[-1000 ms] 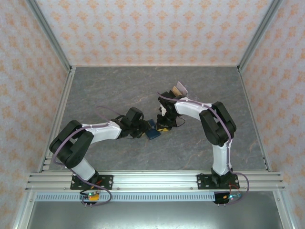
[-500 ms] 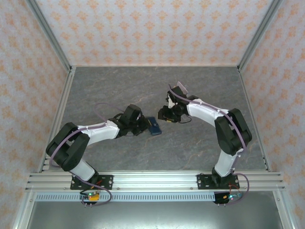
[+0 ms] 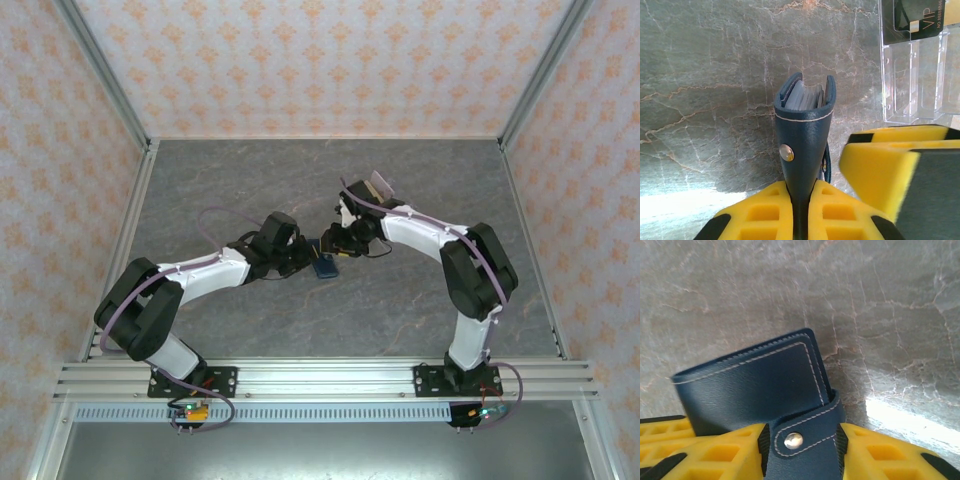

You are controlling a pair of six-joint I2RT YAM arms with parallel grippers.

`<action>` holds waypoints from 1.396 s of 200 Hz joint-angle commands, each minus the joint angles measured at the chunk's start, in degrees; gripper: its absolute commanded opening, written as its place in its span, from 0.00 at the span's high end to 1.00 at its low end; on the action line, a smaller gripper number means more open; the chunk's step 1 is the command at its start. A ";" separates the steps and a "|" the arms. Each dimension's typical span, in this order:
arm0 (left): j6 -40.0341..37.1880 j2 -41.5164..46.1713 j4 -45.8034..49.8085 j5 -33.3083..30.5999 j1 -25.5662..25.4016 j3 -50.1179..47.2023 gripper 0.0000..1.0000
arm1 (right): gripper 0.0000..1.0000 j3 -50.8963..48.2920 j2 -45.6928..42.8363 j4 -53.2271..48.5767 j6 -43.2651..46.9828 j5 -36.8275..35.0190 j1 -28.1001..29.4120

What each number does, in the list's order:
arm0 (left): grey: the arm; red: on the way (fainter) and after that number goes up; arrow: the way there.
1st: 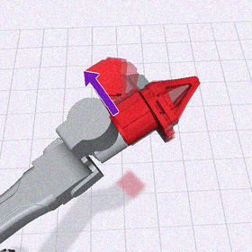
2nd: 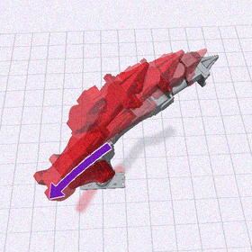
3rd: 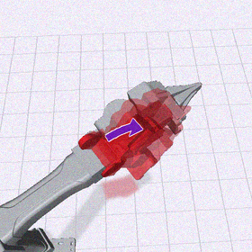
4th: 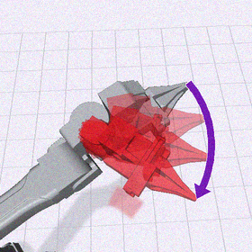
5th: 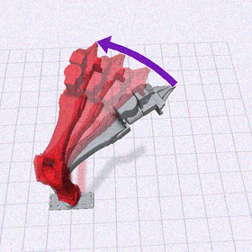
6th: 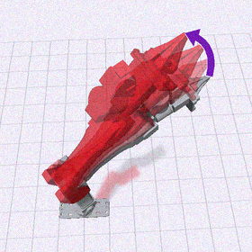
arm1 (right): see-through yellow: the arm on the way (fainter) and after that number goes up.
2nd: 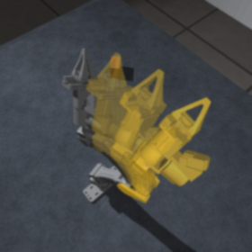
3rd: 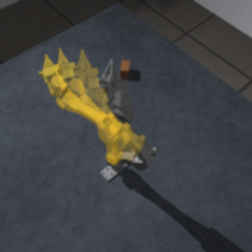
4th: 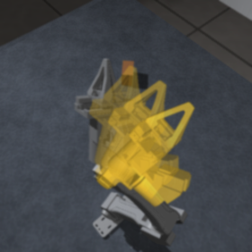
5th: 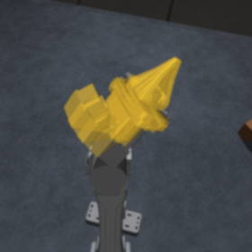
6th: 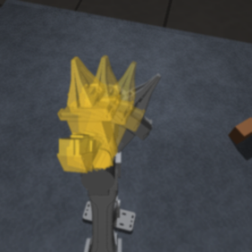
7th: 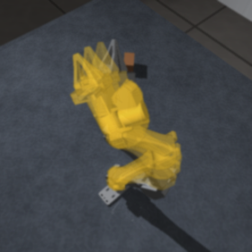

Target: Take the credit cards out of the card holder

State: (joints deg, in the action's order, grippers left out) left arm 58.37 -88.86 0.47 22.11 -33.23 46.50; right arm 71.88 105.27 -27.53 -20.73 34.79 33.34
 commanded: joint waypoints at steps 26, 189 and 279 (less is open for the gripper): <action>-1.24 1.23 0.68 0.16 0.33 2.46 1.00 | 0.58 2.46 1.78 -4.20 2.55 1.25 1.19; -1.41 1.23 2.81 -1.05 0.36 2.54 1.00 | 0.76 2.48 3.27 -8.83 0.00 -15.12 1.21; -1.33 1.08 3.63 -1.61 0.31 2.10 1.00 | 0.74 1.62 2.36 -5.05 -0.92 -11.02 1.21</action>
State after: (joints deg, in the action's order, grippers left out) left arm 58.37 -88.86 2.81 22.04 -33.23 47.22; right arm 74.41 108.92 -34.61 -21.26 20.78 34.46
